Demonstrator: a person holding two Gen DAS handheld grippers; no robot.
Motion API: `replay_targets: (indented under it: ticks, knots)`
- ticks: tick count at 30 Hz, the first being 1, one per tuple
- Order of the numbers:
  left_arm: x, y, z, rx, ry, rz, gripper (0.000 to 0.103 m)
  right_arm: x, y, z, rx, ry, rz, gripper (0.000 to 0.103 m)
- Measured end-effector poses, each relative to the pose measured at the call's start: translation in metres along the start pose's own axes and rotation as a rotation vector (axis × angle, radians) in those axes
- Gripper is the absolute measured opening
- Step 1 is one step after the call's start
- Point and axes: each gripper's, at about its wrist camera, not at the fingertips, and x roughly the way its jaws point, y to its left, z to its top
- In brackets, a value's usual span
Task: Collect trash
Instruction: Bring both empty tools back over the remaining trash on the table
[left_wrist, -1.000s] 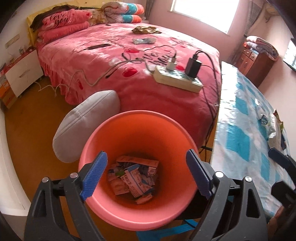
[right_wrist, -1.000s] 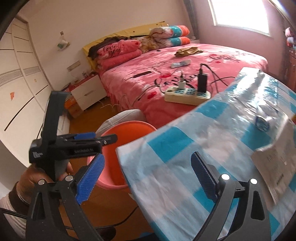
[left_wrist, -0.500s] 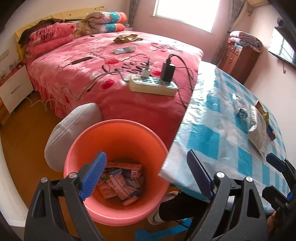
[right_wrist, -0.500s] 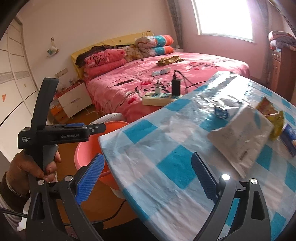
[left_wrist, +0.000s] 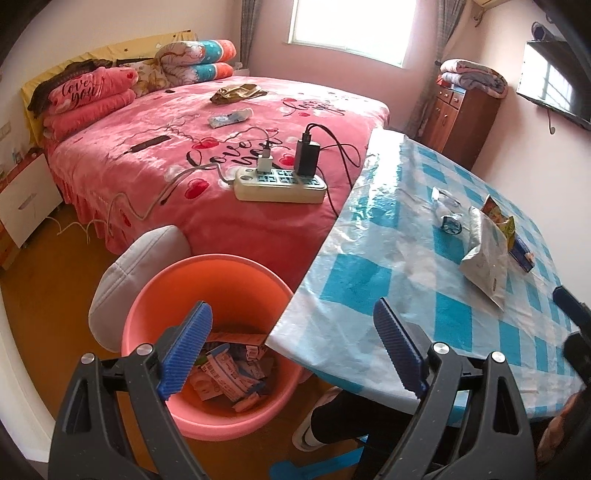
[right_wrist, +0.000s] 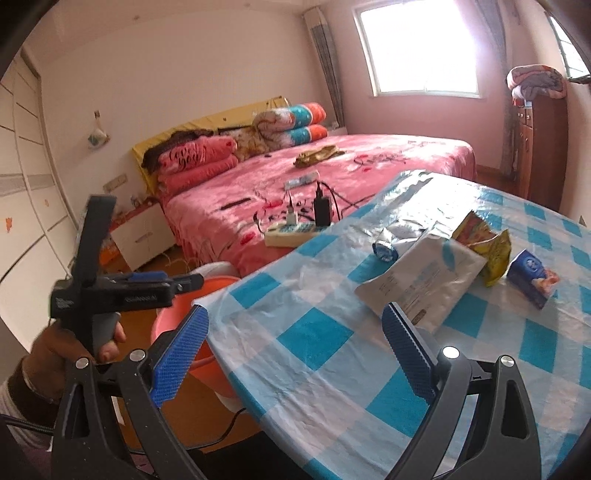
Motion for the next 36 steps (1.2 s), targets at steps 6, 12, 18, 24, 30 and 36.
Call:
replay_targets:
  ticks: [6, 12, 18, 24, 30, 36]
  knots:
    - [-0.011, -0.009, 0.000, 0.017, -0.019, 0.009, 0.090, -0.036, 0.003, 0.010, 0.018, -0.076, 0.047, 0.094]
    - [-0.023, -0.014, -0.001, 0.017, -0.042, 0.018, 0.090, -0.076, 0.012, 0.014, -0.001, -0.151, 0.096, 0.095]
    - [-0.037, -0.015, -0.005, 0.008, -0.067, 0.029, 0.090, -0.114, 0.026, 0.013, -0.052, -0.232, 0.126, 0.095]
    - [-0.047, -0.016, -0.007, 0.011, -0.083, 0.033, 0.090, -0.142, 0.026, 0.011, -0.035, -0.284, 0.152, 0.095]
    - [-0.053, -0.021, -0.004, 0.020, -0.099, 0.022, 0.090, -0.161, 0.015, 0.011, 0.004, -0.335, 0.147, 0.096]
    - [-0.049, -0.035, -0.001, 0.053, -0.095, -0.011, 0.090, -0.158, -0.018, 0.007, 0.082, -0.330, 0.045, 0.096]
